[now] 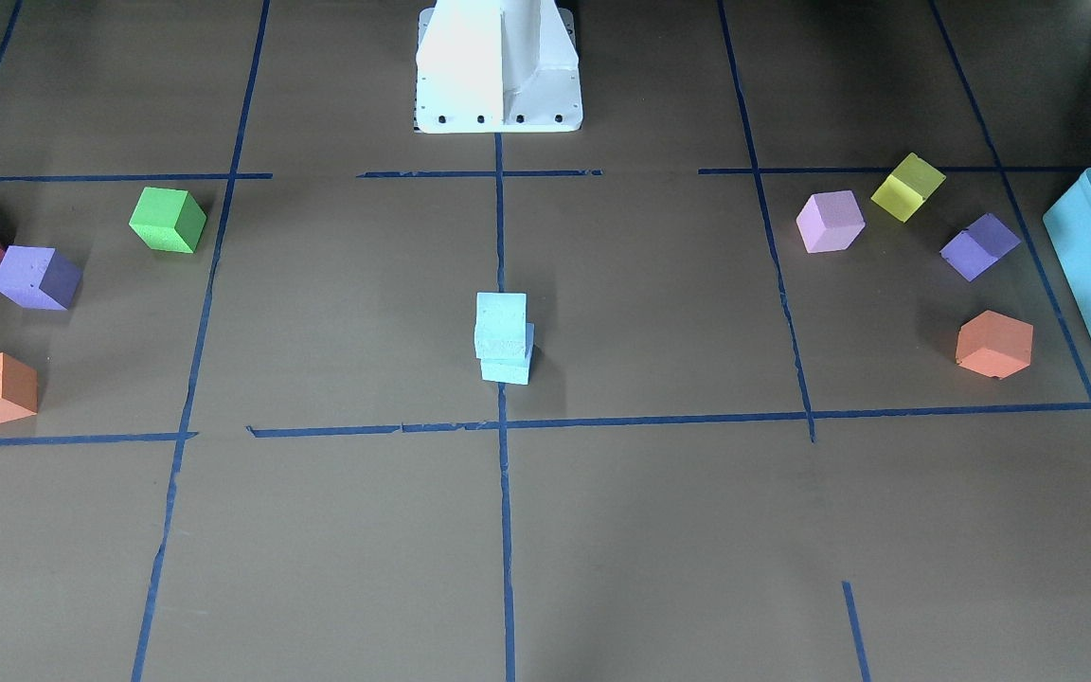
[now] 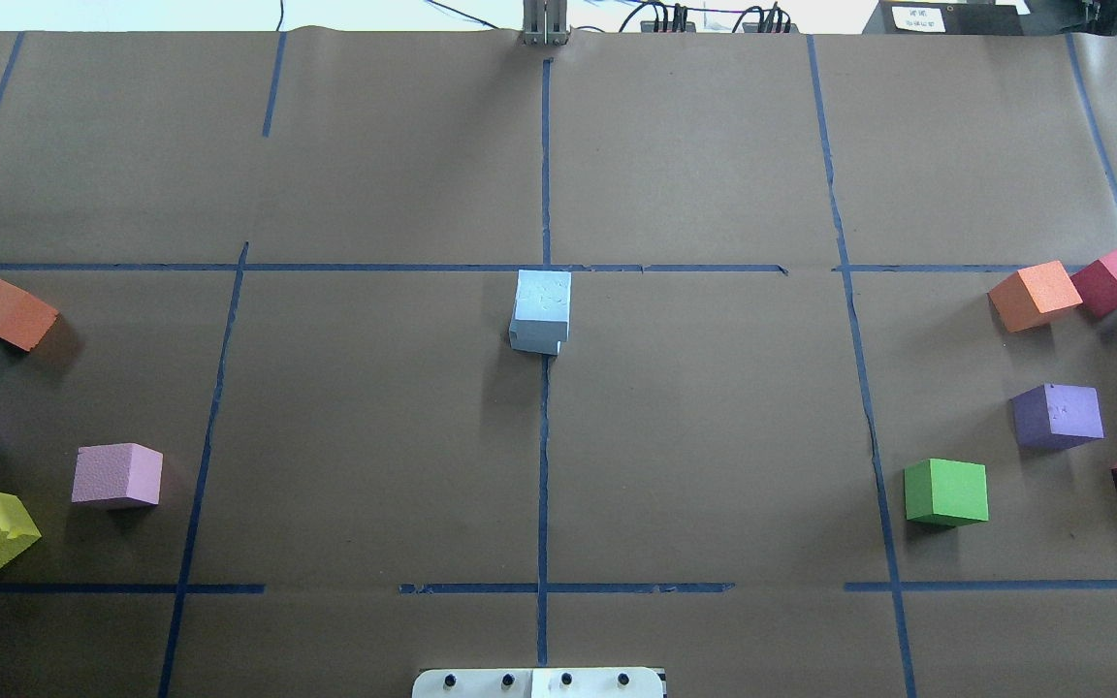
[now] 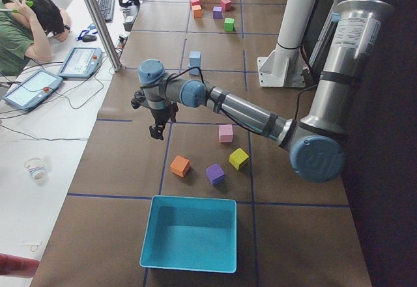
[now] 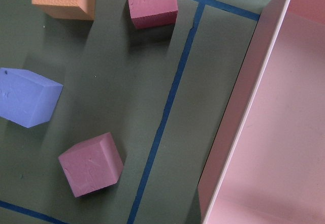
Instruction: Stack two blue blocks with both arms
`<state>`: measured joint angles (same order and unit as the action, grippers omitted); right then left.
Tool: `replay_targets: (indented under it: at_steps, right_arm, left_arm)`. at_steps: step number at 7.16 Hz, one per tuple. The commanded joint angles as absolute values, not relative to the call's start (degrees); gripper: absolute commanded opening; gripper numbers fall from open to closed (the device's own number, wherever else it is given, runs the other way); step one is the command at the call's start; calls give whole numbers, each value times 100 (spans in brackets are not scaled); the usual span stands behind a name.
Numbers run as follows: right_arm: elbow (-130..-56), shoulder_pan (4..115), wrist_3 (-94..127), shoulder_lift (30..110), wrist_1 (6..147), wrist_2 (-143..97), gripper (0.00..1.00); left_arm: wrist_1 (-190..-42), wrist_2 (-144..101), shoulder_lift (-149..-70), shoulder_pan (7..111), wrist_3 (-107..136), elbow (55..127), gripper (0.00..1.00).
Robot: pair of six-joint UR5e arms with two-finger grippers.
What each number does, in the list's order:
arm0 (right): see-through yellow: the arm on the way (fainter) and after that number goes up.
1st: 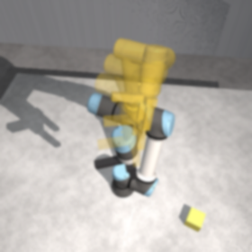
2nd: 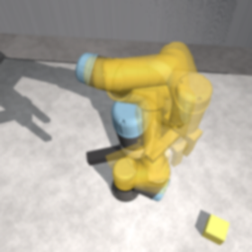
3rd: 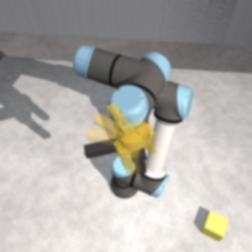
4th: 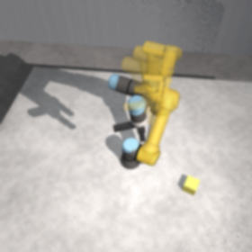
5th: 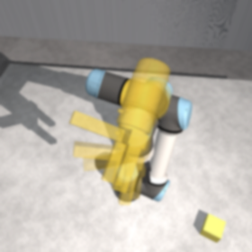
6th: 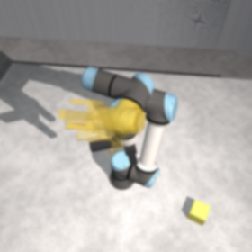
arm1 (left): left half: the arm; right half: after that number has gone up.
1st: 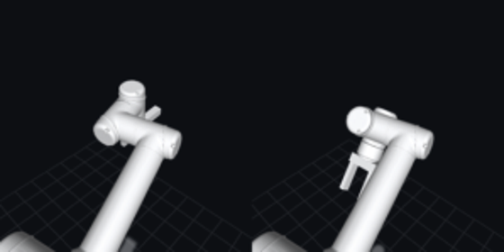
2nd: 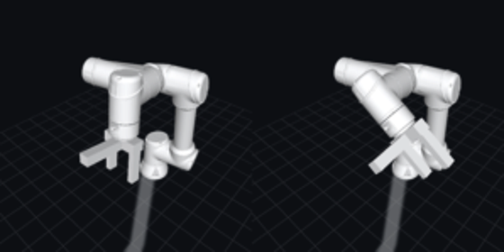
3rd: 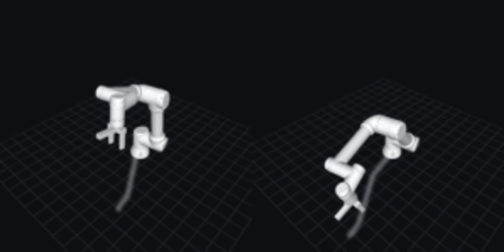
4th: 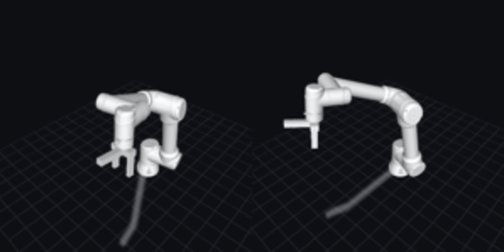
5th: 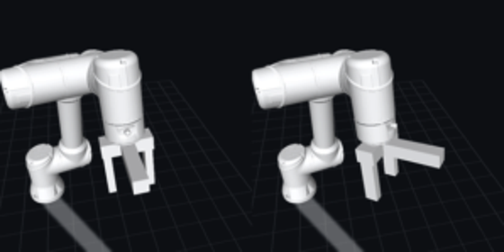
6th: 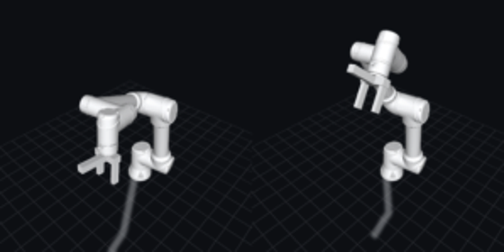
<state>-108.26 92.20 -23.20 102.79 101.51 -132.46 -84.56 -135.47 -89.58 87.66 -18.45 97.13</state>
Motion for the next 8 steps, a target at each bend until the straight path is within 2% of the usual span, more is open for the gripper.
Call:
replay_targets:
  at_steps: [1,2,3,8]
  right_arm:
    - [-10775,9220,-2320,10266,10151,-13254,99]
    - [-10767,9220,-2320,10266,10151,-13254,100]
    - [-10767,9211,-2320,10266,10151,-13254,99]
    - [-10723,9167,-1978,10274,9949,-13280,100]
  left_arm:
    - [-8604,-13500,-8368,9017,-2074,9398,100]
    - [-8744,-13439,-8480,9366,-2013,9143,100]
    - [-8763,-13421,-8377,9578,-2013,9245,100]
    - [-8745,-13395,-8385,9571,-1415,9237,100]
